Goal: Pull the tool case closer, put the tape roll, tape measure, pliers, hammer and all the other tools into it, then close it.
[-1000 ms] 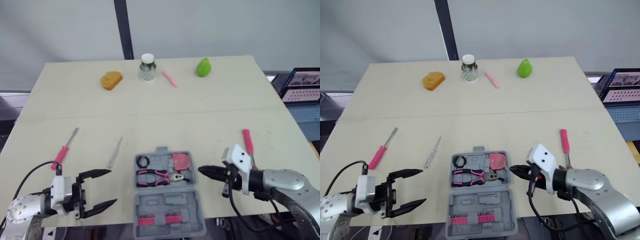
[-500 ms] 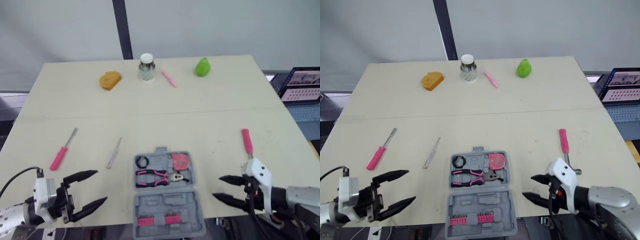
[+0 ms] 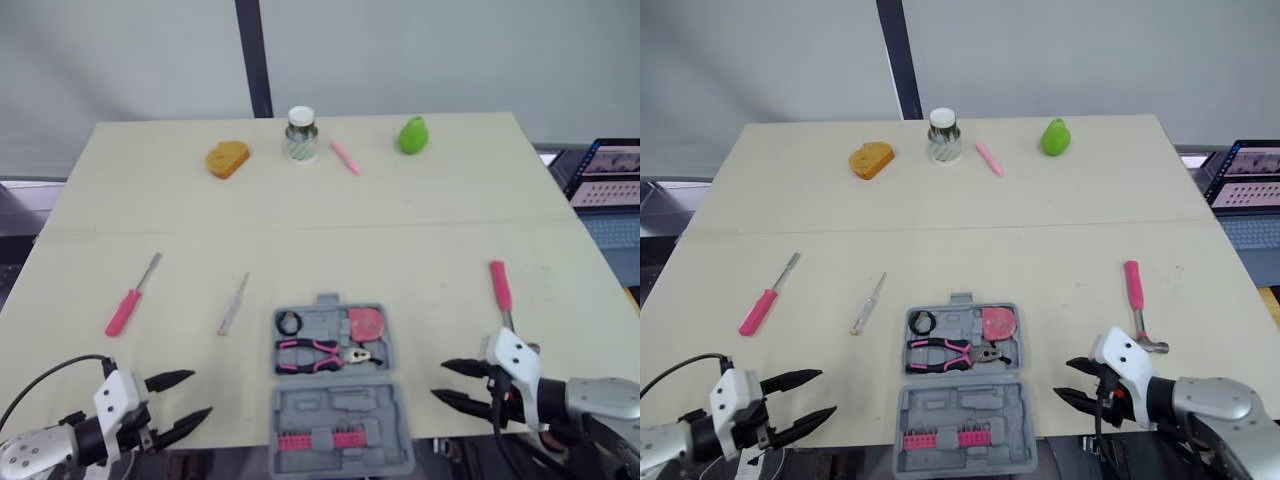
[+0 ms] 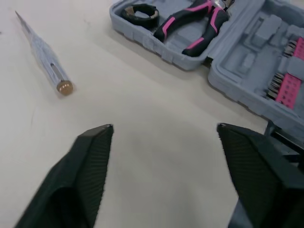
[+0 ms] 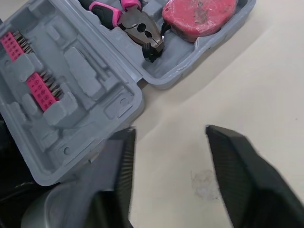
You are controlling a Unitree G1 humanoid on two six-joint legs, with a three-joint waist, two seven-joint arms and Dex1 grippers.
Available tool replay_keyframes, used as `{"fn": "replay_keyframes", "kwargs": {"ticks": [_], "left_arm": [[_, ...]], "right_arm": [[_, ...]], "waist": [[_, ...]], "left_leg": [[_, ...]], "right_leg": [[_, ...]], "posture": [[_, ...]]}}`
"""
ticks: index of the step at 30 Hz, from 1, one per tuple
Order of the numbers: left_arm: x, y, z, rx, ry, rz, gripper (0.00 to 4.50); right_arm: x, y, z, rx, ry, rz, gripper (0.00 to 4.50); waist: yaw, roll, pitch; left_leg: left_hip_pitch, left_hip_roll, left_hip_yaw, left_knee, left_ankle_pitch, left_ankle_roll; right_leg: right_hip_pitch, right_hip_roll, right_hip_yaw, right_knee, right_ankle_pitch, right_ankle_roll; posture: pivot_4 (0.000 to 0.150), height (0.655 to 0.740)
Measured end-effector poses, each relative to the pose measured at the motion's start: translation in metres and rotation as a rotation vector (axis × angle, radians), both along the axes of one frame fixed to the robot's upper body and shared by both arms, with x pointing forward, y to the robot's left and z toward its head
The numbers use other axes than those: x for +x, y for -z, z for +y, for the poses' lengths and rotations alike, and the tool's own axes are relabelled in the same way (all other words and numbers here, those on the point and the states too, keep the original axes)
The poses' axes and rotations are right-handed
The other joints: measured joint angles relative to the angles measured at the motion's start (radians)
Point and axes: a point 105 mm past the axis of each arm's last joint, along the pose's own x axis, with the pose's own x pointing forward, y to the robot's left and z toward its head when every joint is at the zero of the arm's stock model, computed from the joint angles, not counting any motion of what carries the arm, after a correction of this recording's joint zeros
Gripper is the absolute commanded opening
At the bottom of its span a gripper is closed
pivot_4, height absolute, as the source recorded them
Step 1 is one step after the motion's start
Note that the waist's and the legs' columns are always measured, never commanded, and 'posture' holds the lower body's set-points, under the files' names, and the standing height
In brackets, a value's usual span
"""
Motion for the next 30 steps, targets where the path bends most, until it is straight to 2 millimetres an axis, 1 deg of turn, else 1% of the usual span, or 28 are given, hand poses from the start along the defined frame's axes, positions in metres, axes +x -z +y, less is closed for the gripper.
{"fn": "replay_keyframes", "kwargs": {"ticks": [2, 3, 4, 5, 8, 12, 15, 20, 22, 30], "left_arm": [[0.001, 0.003, -0.002, 0.003, -0.002, 0.011, 1.26], [0.001, 0.004, -0.004, 0.002, 0.000, 0.016, 0.76], [0.001, 0.006, -0.005, 0.002, 0.000, 0.021, 0.29], [0.002, 0.007, -0.006, 0.002, 0.002, 0.024, 0.05], [0.004, 0.010, -0.009, 0.022, 0.015, 0.025, 0.05], [0.013, 0.014, -0.021, 0.047, 0.054, 0.011, 0.05], [0.022, 0.017, -0.031, 0.042, 0.067, 0.033, 0.05], [0.030, 0.021, -0.044, 0.035, 0.105, 0.072, 0.05], [0.031, 0.023, -0.048, 0.037, 0.122, 0.092, 0.05], [0.027, 0.029, -0.054, 0.032, 0.155, 0.144, 0.05]], "right_arm": [[-0.001, 0.005, 0.001, -0.007, -0.008, 0.008, 0.29], [-0.002, 0.007, 0.001, -0.009, -0.008, 0.013, 0.00], [-0.002, 0.009, 0.000, -0.016, -0.007, 0.014, 0.00], [-0.001, 0.009, -0.001, -0.021, -0.007, 0.010, 0.00], [-0.002, 0.013, -0.001, -0.031, -0.019, 0.008, 0.00], [-0.001, 0.022, 0.001, -0.036, -0.022, 0.032, 0.00], [0.004, 0.026, 0.005, -0.034, -0.029, 0.031, 0.00], [0.014, 0.029, 0.012, -0.028, -0.036, 0.019, 0.00], [0.018, 0.031, 0.014, -0.027, -0.038, 0.017, 0.00], [0.018, 0.037, 0.022, -0.024, -0.051, 0.034, 0.00]], "waist": [[0.000, 0.000, 0.000], [0.000, 0.000, 0.000], [0.000, 0.000, 0.000], [0.000, 0.000, 0.000], [0.000, 0.000, 0.000], [0.000, 0.000, 0.000], [0.000, 0.000, 0.000], [-0.004, 0.000, 0.000], [-0.004, 0.000, 0.000], [-0.005, 0.000, 0.000]], "left_leg": [[0.000, 0.001, 0.000, 0.000, 0.000, 0.000], [0.000, 0.001, 0.001, 0.000, 0.000, 0.000], [0.000, 0.001, 0.001, 0.000, 0.000, 0.000], [0.000, 0.001, 0.002, 0.000, -0.001, 0.000], [0.000, 0.001, 0.004, 0.001, 0.000, 0.000], [0.002, 0.001, 0.007, 0.001, 0.000, 0.001], [0.003, 0.001, 0.008, 0.001, 0.000, 0.001], [0.002, 0.002, 0.010, 0.001, 0.000, 0.000], [0.002, 0.002, 0.012, 0.001, 0.000, 0.000], [0.002, 0.002, 0.016, 0.002, 0.000, 0.001]], "right_leg": [[0.000, 0.001, 0.000, 0.000, 0.000, 0.000], [0.000, 0.001, -0.001, -0.001, 0.000, 0.000], [0.000, 0.002, -0.001, -0.001, 0.000, 0.000], [0.000, 0.002, -0.001, -0.001, 0.000, 0.000], [0.000, 0.002, -0.002, 0.000, 0.000, 0.001], [0.000, 0.002, -0.002, 0.001, 0.002, 0.002], [0.000, 0.002, -0.001, 0.002, 0.002, 0.002], [-0.004, 0.002, 0.001, 0.004, 0.002, 0.002], [-0.006, 0.002, 0.002, 0.006, 0.001, 0.002], [-0.009, 0.002, 0.005, 0.010, 0.001, 0.002]], "posture": [[0.150, 0.7391], [0.150, 0.7391], [0.150, 0.7391], [0.150, 0.7391], [0.150, 0.7391], [0.150, 0.7391], [0.150, 0.7391], [0.150, 0.7391], [0.150, 0.7391], [0.150, 0.7391]]}}
